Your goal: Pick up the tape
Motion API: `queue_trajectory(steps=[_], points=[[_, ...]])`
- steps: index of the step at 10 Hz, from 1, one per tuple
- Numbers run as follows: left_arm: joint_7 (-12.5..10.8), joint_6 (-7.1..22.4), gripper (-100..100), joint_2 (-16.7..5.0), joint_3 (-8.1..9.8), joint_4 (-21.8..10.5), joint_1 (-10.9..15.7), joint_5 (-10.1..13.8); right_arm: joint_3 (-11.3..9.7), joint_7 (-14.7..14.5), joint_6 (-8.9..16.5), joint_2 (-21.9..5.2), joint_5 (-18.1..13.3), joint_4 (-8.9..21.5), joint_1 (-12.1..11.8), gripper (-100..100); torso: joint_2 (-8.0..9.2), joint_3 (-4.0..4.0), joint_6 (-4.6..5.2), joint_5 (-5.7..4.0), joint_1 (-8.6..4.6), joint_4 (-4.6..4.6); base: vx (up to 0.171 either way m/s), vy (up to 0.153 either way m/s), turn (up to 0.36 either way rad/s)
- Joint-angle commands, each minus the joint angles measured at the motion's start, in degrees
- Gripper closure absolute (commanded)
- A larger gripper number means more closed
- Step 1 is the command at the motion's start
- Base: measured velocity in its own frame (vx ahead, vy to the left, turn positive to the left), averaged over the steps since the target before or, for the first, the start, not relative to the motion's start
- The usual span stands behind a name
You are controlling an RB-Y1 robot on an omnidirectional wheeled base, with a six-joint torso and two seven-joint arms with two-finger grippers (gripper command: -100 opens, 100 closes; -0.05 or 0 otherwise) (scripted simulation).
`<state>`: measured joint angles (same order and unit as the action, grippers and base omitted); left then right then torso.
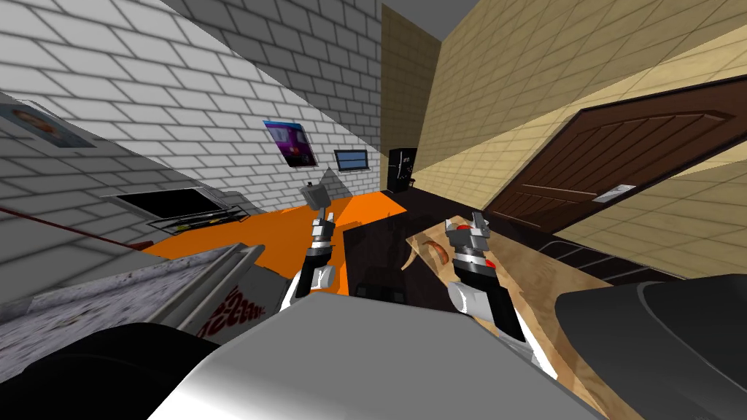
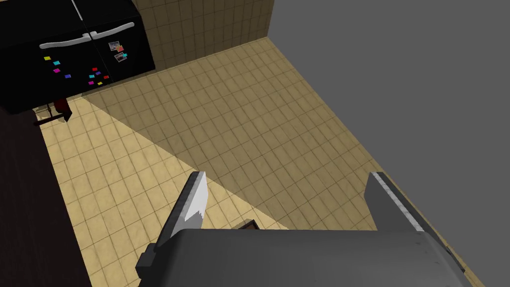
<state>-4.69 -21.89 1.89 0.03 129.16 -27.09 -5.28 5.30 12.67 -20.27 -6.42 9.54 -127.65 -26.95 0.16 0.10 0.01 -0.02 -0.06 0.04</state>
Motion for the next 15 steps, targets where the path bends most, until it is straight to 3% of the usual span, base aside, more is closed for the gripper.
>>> queue_trajectory(steps=[1,2,3,4,5,6,9,11,12,13,14,15], points=[[0.0,0.0,0,0.0,0.00,0.0,0.0,0.0,1.1,0.6,2.9,-1.1,2.8,1.8,0.2,-100,0.00,0.00,0.00,0.00,0.00,0.00,-0.039,-0.001,0.056],[0.0,0.0,0,0.0,0.00,0.0,0.0,0.0,1.1,0.6,3.7,-1.1,2.8,1.8,0.2,-100,-0.02,-0.02,-0.01,0.00,0.00,-0.01,-0.032,-0.010,0.041],[0.0,0.0,0,0.0,0.00,0.0,0.0,0.0,2.5,1.3,5.4,-2.2,5.5,4.0,0.5,-100,-0.04,-0.02,0.00,0.00,0.00,-0.01,-0.040,-0.019,0.080],[0.0,0.0,0,0.0,0.00,0.0,0.0,0.0,2.5,1.3,6.3,-2.2,5.5,4.0,0.5,-100,-0.01,-0.01,-0.01,-0.01,-0.04,-0.01,-0.039,-0.018,0.041],[0.0,0.0,0,0.0,0.00,0.0,0.0,0.0,4.0,2.0,8.5,-3.3,8.2,6.4,0.8,-100,-0.03,-0.01,0.00,-0.01,-0.04,0.00,-0.050,-0.011,0.082],[0.0,0.0,0,0.0,0.00,0.0,0.0,0.0,4.0,2.0,9.1,-3.3,8.5,6.4,0.8,-100,0.00,0.00,-0.01,-0.01,-0.03,-0.01,-0.039,-0.016,0.043],[0.0,0.0,0,0.0,0.00,0.0,0.0,0.0,7.4,3.2,13.4,-5.3,13.6,11.3,1.5,-100,-0.02,-0.01,0.01,-0.01,-0.04,0.00,-0.043,-0.019,0.079],[0.0,0.0,0,0.0,0.00,0.0,0.0,0.0,7.4,3.2,15.1,-5.3,15.0,11.3,1.5,-100,-0.03,-0.01,0.00,-0.01,-0.06,0.00,-0.026,-0.019,0.025],[0.0,0.0,0,0.0,0.00,0.0,0.0,0.0,9.2,3.7,17.4,-6.3,17.5,13.9,1.9,-100,-0.09,-0.05,0.01,0.00,-0.02,-0.01,-0.026,-0.016,0.132],[0.0,0.0,0,0.0,0.00,0.0,0.0,0.0,9.2,3.7,18.3,-6.3,18.4,13.9,1.9,-100,-0.09,-0.05,-0.02,-0.01,-0.04,-0.02,-0.032,-0.023,0.057],[0.0,0.0,0,0.0,0.00,0.0,0.0,0.0,11.1,4.1,20.4,-7.3,20.3,16.6,2.3,-100,-0.07,-0.04,0.01,-0.01,-0.06,-0.01,-0.043,-0.040,0.094],[0.0,0.0,0,0.0,0.00,0.0,0.0,0.0,11.1,4.1,21.6,-7.3,22.0,16.6,2.3,-100,-0.04,-0.02,-0.01,-0.03,-0.14,-0.01,-0.039,-0.034,0.058]])
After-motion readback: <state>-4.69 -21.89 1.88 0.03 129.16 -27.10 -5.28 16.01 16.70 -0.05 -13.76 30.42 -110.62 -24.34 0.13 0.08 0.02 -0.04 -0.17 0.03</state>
